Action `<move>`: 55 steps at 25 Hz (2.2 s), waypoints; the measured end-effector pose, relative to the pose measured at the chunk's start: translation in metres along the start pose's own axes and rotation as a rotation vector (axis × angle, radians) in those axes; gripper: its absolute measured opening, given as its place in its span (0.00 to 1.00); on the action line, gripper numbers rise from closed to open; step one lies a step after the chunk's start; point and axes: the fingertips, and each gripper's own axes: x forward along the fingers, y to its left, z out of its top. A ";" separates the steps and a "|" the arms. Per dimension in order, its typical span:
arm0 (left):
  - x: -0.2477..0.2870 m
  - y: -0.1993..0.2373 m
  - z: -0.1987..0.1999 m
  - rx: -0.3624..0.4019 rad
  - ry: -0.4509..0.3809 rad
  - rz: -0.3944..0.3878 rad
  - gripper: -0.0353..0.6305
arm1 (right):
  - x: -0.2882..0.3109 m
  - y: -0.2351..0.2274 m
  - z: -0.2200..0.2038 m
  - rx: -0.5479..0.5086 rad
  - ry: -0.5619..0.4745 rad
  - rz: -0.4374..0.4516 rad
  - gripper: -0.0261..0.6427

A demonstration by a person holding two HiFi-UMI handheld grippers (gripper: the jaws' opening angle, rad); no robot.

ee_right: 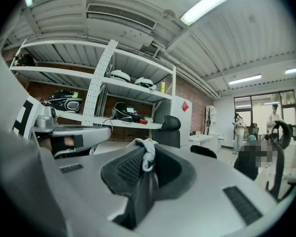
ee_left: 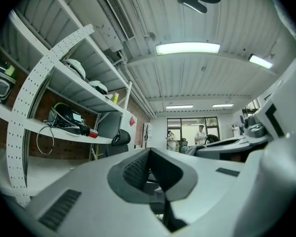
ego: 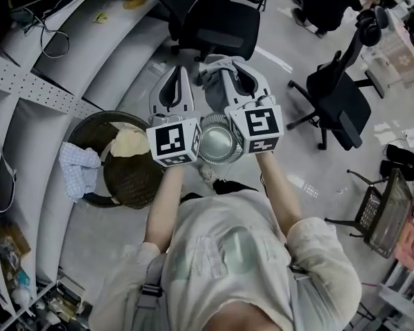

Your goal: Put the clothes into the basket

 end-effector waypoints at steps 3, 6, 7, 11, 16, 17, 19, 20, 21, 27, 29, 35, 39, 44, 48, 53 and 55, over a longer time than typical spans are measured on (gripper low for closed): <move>0.011 -0.015 -0.018 0.005 0.031 -0.010 0.08 | -0.003 -0.021 -0.022 0.021 0.031 -0.010 0.11; 0.021 -0.024 -0.037 -0.002 0.045 -0.015 0.08 | -0.002 -0.034 -0.051 0.051 0.076 -0.007 0.10; 0.025 -0.026 -0.046 -0.008 0.050 -0.016 0.08 | -0.001 -0.037 -0.062 0.062 0.093 -0.005 0.10; 0.039 -0.025 -0.094 -0.016 0.091 -0.010 0.08 | 0.006 -0.038 -0.124 0.103 0.176 0.005 0.11; 0.034 -0.020 -0.176 -0.043 0.199 0.015 0.08 | 0.000 -0.030 -0.239 0.164 0.349 0.031 0.11; 0.032 -0.018 -0.190 -0.044 0.220 0.017 0.08 | 0.000 -0.028 -0.264 0.166 0.383 0.038 0.11; 0.026 -0.014 -0.215 -0.048 0.260 0.023 0.08 | -0.003 -0.021 -0.313 0.163 0.459 0.055 0.11; 0.021 -0.012 -0.226 -0.050 0.278 0.028 0.08 | -0.006 -0.016 -0.337 0.162 0.501 0.063 0.11; 0.016 -0.011 -0.235 -0.052 0.295 0.031 0.08 | -0.011 -0.011 -0.360 0.166 0.543 0.071 0.11; 0.001 -0.025 -0.260 -0.068 0.348 0.023 0.08 | -0.041 0.007 -0.449 0.195 0.744 0.100 0.11; -0.004 -0.031 -0.263 -0.085 0.358 0.019 0.08 | -0.048 0.009 -0.459 0.209 0.761 0.084 0.22; -0.008 -0.039 -0.262 -0.099 0.368 0.011 0.08 | -0.052 0.012 -0.458 0.250 0.759 0.073 0.47; -0.006 -0.036 -0.258 -0.101 0.358 0.014 0.08 | -0.052 0.013 -0.458 0.259 0.768 0.071 0.47; -0.006 -0.027 -0.250 -0.101 0.341 0.027 0.08 | -0.045 0.013 -0.445 0.245 0.743 0.057 0.47; -0.006 -0.017 -0.234 -0.104 0.317 0.054 0.08 | -0.024 0.006 -0.413 0.224 0.676 0.052 0.47; -0.011 0.018 -0.182 -0.071 0.226 0.135 0.08 | 0.042 0.002 -0.315 0.183 0.453 0.064 0.42; -0.022 0.040 -0.151 -0.049 0.184 0.182 0.08 | 0.066 0.009 -0.257 0.179 0.335 0.057 0.30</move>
